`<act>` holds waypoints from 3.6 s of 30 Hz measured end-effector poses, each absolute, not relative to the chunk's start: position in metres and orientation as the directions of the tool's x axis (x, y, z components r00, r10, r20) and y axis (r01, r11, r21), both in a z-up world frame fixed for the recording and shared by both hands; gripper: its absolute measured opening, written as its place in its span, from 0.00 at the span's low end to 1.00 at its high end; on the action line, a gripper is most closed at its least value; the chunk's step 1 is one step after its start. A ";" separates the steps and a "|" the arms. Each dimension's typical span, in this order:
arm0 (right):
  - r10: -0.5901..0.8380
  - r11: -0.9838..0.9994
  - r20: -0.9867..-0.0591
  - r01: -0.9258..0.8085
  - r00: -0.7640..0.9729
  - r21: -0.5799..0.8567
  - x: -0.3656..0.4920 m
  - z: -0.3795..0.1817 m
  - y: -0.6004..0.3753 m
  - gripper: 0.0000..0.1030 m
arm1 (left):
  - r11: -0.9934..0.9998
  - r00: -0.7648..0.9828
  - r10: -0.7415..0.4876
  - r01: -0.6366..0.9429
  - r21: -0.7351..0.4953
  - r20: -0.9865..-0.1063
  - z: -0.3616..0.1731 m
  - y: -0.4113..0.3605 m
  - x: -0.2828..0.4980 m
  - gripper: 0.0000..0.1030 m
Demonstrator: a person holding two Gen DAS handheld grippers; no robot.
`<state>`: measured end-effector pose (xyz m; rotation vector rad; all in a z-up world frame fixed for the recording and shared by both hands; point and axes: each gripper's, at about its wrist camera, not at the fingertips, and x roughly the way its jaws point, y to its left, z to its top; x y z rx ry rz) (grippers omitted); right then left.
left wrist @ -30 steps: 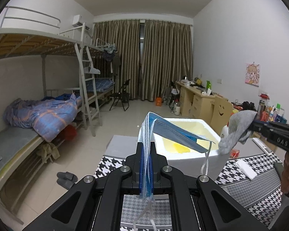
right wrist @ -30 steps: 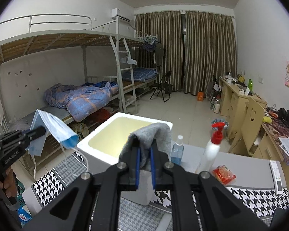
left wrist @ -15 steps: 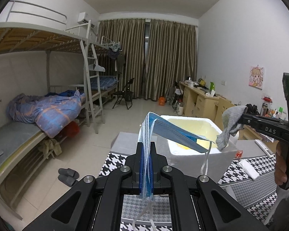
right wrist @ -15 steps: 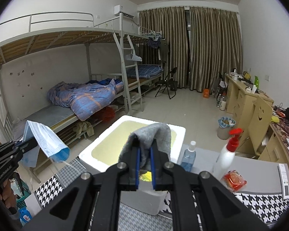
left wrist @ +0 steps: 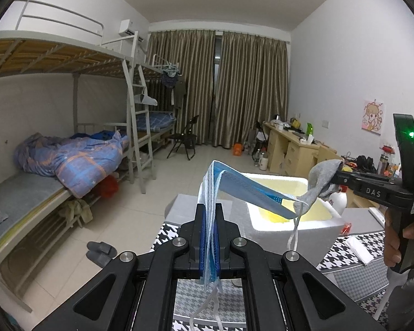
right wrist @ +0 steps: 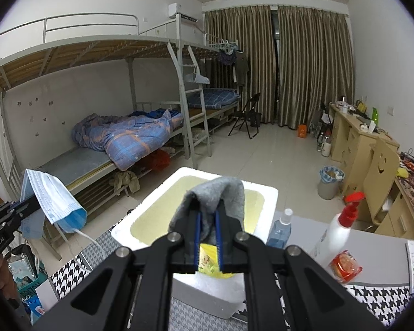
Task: Organize soft objects
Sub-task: 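Lower the grey sock into the foam box and open the right gripper, then withdraw the right gripper from the box while the left gripper holds the mask above it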
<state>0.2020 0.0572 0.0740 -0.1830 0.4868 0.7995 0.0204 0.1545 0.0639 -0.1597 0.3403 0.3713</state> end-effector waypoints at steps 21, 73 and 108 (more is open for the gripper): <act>0.618 0.667 -0.593 -0.744 0.516 0.047 0.228 0.050 0.082 0.18 | 0.910 0.870 0.335 -0.398 -0.113 -0.362 0.065 0.162 0.019 0.05; 0.579 0.736 -0.542 -0.676 0.609 0.027 0.232 0.062 0.019 0.71 | 0.957 0.893 0.241 -0.283 -0.058 -0.380 0.080 0.136 0.080 0.05; 0.479 0.822 -0.551 -0.569 0.683 0.010 0.233 0.058 -0.039 0.71 | 0.979 0.870 0.177 -0.203 -0.007 -0.460 0.069 0.111 0.146 0.05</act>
